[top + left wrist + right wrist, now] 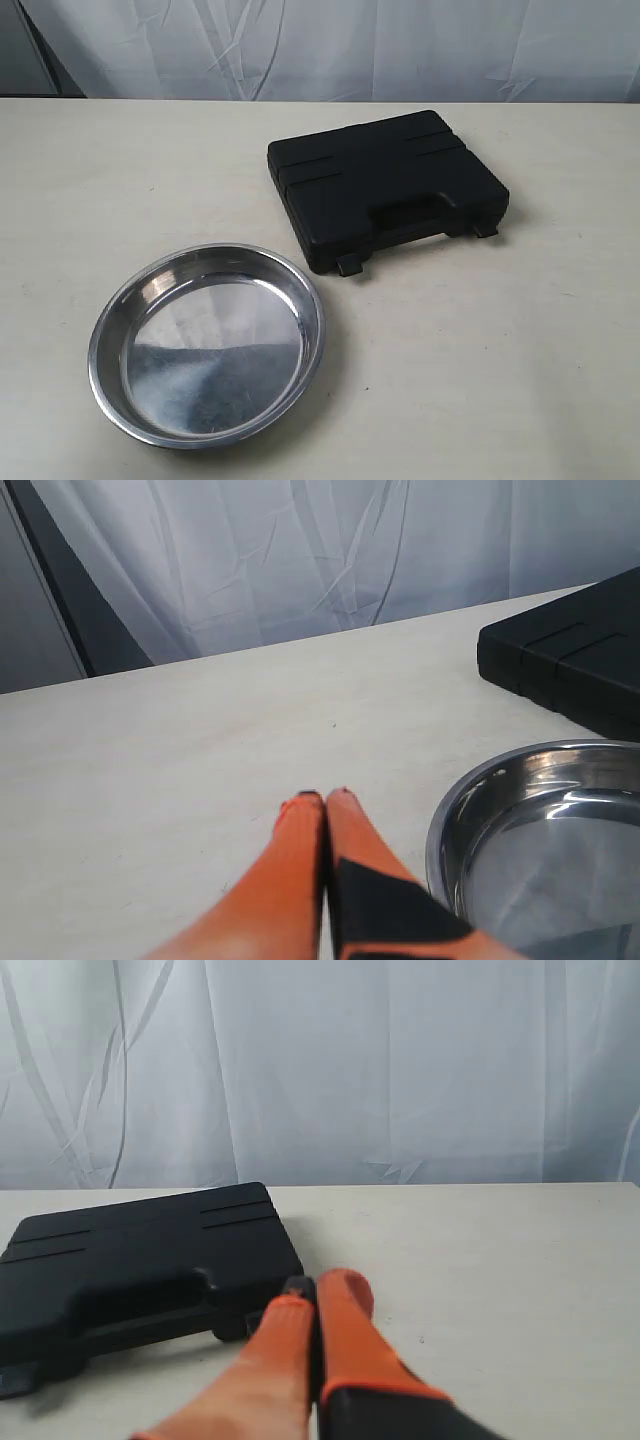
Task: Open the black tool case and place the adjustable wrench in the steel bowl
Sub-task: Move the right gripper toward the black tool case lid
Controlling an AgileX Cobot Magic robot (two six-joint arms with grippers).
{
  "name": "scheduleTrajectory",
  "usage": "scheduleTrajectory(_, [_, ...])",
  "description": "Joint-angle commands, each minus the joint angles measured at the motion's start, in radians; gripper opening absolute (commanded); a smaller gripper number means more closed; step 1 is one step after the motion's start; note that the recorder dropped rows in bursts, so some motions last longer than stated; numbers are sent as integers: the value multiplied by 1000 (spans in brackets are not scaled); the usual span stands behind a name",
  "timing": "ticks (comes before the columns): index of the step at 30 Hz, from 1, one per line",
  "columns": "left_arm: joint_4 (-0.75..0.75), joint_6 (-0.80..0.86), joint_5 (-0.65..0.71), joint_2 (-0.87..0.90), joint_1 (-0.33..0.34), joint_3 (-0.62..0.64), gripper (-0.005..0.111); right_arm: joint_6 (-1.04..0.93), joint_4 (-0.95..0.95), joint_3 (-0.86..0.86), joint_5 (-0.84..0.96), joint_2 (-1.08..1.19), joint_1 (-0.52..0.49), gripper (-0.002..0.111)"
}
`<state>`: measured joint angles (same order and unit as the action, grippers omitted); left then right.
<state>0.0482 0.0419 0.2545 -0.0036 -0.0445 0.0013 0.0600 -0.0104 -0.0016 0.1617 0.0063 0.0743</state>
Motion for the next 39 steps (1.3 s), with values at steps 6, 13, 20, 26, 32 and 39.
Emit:
scheduleTrajectory(6, [-2,-4,-16,4,2,-1,0,-3,0,2,-7,-6,-4,-1])
scheduleTrajectory(13, [-2,-4,-16,4,2,-1,0,-3,-7,2,-129,-6,-4,-1])
scheduleTrajectory(20, [-2,-4,-16,4,2,-1,0,0,5,2,-176,-6,-4,-1])
scheduleTrajectory(26, [-2,-4,-16,4,2,-1,0,26,773,2,-213,-6,-4,-1])
scheduleTrajectory(32, [-2,-4,-16,4,2,-1,0,13,997,-65,-211,-6,-4,-1])
scheduleTrajectory(39, [-2,-4,-16,4,2,-1,0,3,211,-447,-235,304,-4,-1])
